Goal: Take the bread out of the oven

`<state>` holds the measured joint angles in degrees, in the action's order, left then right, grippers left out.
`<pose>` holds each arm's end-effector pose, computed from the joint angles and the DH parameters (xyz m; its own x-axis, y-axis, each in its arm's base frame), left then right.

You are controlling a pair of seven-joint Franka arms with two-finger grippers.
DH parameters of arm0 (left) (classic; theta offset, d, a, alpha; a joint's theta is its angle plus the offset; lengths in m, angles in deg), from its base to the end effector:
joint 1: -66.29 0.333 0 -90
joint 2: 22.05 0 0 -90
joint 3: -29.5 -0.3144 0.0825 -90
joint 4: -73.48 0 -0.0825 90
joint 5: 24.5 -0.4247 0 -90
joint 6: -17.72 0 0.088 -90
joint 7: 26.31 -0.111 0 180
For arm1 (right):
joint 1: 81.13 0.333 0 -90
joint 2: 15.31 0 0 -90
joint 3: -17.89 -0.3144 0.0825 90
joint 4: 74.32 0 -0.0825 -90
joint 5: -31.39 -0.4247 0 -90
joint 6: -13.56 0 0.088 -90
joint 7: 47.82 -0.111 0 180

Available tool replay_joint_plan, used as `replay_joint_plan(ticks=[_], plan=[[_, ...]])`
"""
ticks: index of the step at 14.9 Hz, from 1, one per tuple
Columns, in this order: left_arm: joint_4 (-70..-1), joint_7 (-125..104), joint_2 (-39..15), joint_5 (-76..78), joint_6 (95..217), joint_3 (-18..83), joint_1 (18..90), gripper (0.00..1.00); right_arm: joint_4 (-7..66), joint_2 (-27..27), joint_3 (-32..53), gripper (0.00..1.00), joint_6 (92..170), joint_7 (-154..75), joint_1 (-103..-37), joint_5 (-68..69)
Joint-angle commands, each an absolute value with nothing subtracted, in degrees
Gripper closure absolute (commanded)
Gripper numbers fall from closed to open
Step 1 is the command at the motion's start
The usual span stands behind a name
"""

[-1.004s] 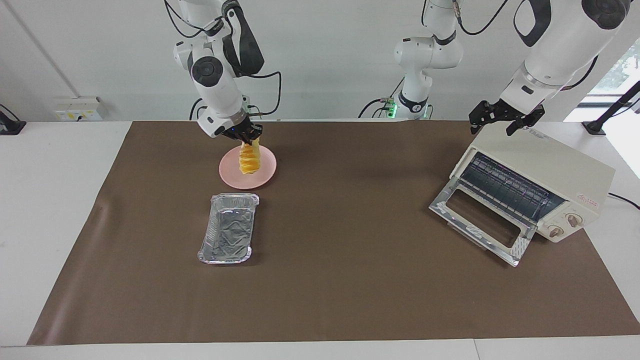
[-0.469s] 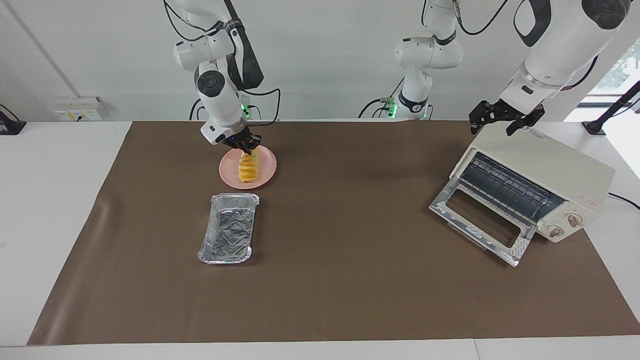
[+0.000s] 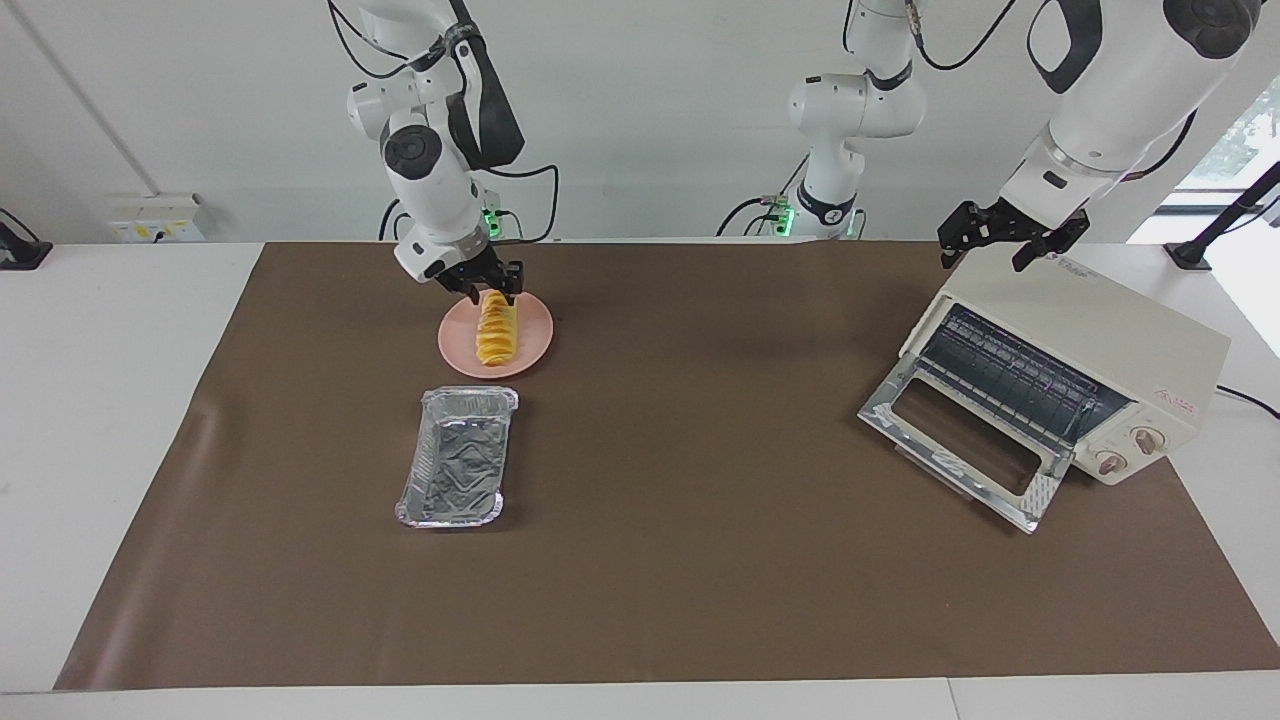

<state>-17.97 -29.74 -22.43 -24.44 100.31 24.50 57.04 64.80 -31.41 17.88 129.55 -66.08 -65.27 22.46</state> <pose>0.5757 -0.0428 0.5997 0.9801 -0.1331 -0.1471 -0.1330 -0.9911 0.0104 0.4469 0.1369 0.3754 0.9808 -0.1101 -0.1612 -0.1248 -0.9886 -0.0838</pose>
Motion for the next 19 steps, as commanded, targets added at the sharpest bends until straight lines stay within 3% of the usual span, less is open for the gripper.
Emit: replay_joint_plan(ticks=[1,7,9,19], plan=[[-19.9,-30.0,-24.2,-23.7,101.4,24.4,57.2,0.0,52.6,-31.3,17.9,0.0,120.2,-64.4,-69.9,23.3],[-19.9,-30.0,-24.2,-23.7,101.4,24.4,57.2,0.0,28.8,-22.1,18.0,0.0,107.6,-50.7,-77.3,28.2],[-19.9,-30.0,-24.2,-23.7,101.4,24.4,57.2,0.0,22.8,-19.3,18.0,0.0,107.0,-48.2,-79.8,30.9],[-19.9,-30.0,-24.2,-23.7,101.4,24.4,57.2,0.0,21.9,-18.7,18.2,0.0,102.0,-46.8,-81.4,32.3]])
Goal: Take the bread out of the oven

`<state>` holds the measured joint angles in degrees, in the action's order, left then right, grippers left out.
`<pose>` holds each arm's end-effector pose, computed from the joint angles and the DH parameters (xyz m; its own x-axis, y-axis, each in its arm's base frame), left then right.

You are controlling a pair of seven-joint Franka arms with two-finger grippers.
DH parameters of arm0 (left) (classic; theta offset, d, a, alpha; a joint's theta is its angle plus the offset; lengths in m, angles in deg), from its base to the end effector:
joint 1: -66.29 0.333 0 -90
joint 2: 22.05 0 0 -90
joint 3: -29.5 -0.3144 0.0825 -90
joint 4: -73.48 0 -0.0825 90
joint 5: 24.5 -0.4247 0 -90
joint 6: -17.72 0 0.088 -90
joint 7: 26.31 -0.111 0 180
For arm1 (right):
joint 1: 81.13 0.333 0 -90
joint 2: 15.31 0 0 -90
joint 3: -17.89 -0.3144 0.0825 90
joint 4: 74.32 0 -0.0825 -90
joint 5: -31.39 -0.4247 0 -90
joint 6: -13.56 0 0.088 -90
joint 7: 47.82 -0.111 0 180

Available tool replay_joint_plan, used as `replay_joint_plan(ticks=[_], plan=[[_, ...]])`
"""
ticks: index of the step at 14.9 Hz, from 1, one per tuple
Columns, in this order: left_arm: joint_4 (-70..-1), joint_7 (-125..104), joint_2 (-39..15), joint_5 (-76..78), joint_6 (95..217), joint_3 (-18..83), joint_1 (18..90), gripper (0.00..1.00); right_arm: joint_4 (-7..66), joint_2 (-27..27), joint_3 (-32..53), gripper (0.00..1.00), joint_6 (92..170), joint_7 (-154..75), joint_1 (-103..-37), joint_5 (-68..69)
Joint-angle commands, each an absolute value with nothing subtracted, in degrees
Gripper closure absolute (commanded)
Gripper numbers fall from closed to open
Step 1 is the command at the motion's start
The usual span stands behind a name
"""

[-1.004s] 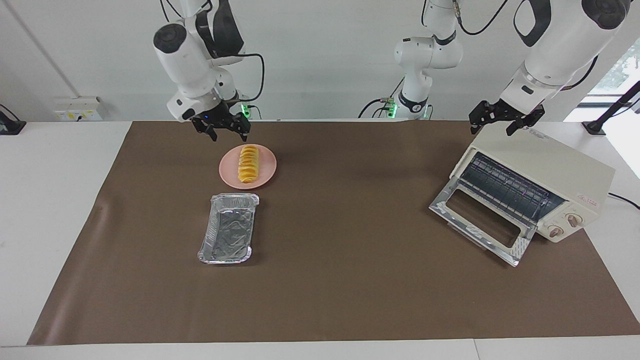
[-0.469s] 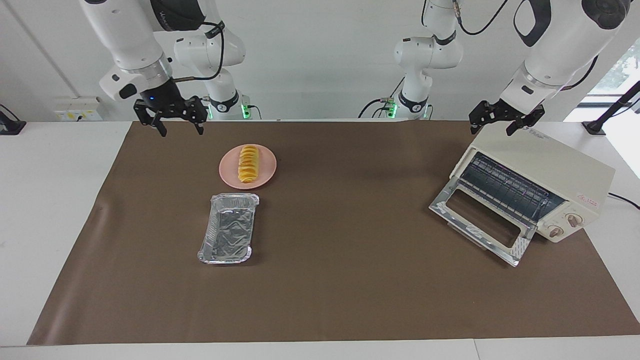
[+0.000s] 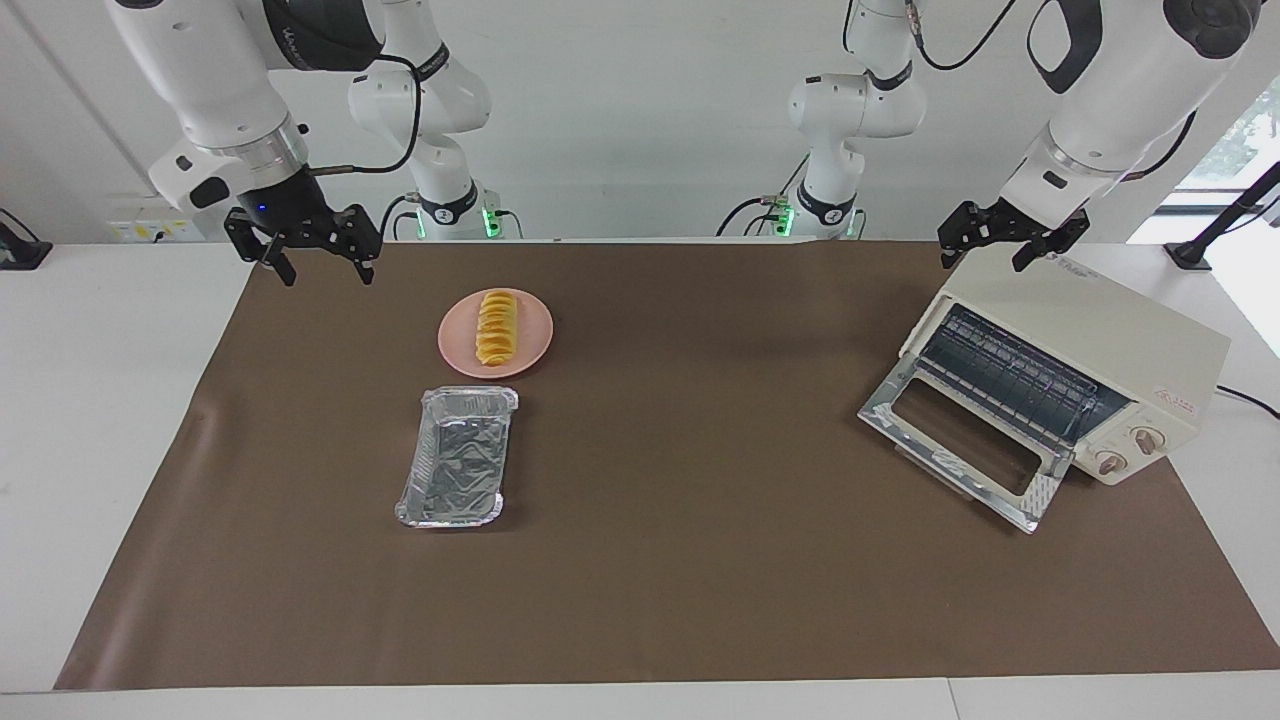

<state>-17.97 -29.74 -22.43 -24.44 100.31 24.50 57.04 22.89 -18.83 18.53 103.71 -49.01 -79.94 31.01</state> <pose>0.5757 -0.0428 0.5997 0.9801 -0.1331 -0.1471 -0.1330 -0.9911 0.0104 0.5731 0.0061 0.5906 0.9980 -0.0111 -0.0619 -0.0115 -0.9999 -0.0060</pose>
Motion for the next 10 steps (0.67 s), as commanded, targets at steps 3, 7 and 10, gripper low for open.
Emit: replay_joint_plan(ticks=[3,7,10], plan=[[-19.9,-30.0,-24.2,-23.7,101.4,24.4,57.2,0.0,21.9,-18.7,18.2,0.0,101.1,-45.4,-81.7,32.4],[-19.9,-30.0,-24.2,-23.7,101.4,24.4,57.2,0.0,21.9,-18.8,18.2,0.0,100.7,-45.4,-82.0,32.3],[-19.9,-30.0,-24.2,-23.7,101.4,24.4,57.2,0.0,21.8,-18.8,18.2,0.0,100.7,-45.6,-82.0,32.3]])
